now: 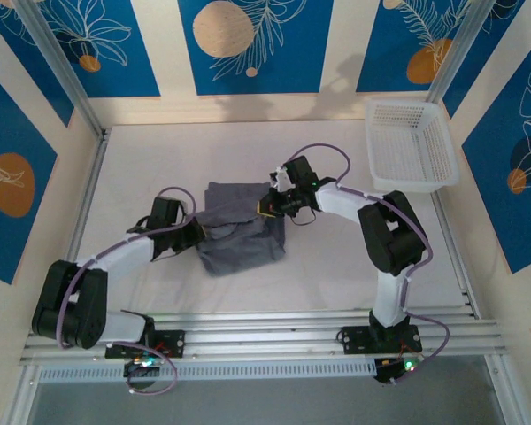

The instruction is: Fold the inside-out t-shirt

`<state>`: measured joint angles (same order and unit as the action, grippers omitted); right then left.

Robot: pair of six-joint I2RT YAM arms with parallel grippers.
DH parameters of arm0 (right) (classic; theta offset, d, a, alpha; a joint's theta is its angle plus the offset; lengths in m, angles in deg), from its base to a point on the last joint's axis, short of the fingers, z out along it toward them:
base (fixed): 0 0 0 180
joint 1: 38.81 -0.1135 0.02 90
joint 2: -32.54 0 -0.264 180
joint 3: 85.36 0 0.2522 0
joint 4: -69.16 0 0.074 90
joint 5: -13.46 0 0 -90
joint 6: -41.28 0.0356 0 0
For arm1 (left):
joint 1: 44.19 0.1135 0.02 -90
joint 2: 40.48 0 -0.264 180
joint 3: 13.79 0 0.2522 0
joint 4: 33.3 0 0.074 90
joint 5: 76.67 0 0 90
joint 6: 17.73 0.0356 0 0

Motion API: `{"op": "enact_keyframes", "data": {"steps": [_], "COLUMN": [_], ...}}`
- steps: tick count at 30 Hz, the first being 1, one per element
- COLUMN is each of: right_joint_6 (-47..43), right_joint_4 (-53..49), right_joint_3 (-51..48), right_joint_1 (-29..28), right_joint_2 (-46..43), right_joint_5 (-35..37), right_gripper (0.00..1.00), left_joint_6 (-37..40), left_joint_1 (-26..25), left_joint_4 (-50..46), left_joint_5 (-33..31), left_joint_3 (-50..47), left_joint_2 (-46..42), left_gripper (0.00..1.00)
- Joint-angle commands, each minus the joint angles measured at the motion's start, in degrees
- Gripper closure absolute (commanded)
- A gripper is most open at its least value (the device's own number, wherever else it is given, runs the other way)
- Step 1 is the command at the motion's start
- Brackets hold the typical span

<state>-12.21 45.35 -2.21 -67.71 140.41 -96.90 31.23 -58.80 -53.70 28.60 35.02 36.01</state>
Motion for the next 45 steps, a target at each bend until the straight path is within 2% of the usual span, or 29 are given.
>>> {"op": "enact_keyframes", "data": {"steps": [1,6,11,19,22,27,33,38,39,40,42,43,45], "right_joint_6": [1.8,5.8,11.21,17.71,19.25,21.06,18.9,14.73,14.56,14.12,12.92,12.23,9.33], "right_joint_4": [1.77,5.07,6.71,6.01,4.97,1.54,4.76,6.61,7.08,8.32,8.66,7.67,3.61], "right_joint_3": [-3.89,-13.95,-23.64,-28.51,-28.81,-24.68,-17.05,-7.54,-6.36,-5.47,-3.68,-2.78,-2.1], "right_joint_1": [0.5,0.85,1.0,0.24,-0.64,2.9,9.63,13.16,13.78,14.38,15.75,16.49,17.42], "right_joint_2": [-8.84,-22.52,-35.71,-48.55,-50.74,-42.71,-23.58,-9.24,-7.86,-6.61,-5.41,-5.5,-7.58], "right_joint_5": [-1.45,2.92,10.68,17.64,22.95,24.77,18.27,10.21,9.74,9.31,8.34,7.53,6.46], "right_gripper": [1.0,1.0,1.0,1.0,1.0,1.0,1.0,0.88,0.85,0.78,0.55,0.47,0.37], "left_joint_6": [0.65,1.51,0.34,-0.37,-0.89,-1.88,-0.45,1.48,2.25,3.04,4.08,4.38,4.37], "left_joint_1": [0.51,0.45,-1.0,-4.39,-4.47,-4.95,-4.91,-4.59,-4.48,-4.28,-3.86,-3.67,-3.01], "left_joint_4": [0.71,0.34,5.46,11.44,11.33,12.97,13.8,11.66,10.8,10.2,9.45,9.16,8.59], "left_joint_5": [5.44,12.27,18.51,19.41,17.83,14.86,11.75,1.89,1.2,0.74,0.81,1.04,2.07], "left_joint_3": [3.23,6.14,8.37,13.06,15.57,21.28,29.63,32.26,33.47,34.77,36.88,37.37,37.0], "left_joint_2": [-4.81,-9.22,-9.41,-7.41,-4.36,7.61,24.49,30.01,30.78,31.64,32.65,32.64,31.04], "left_gripper": [1.0,1.0,1.0,1.0,1.0,1.0,1.0,1.0,0.96,0.89,0.69,0.62,0.5]}}
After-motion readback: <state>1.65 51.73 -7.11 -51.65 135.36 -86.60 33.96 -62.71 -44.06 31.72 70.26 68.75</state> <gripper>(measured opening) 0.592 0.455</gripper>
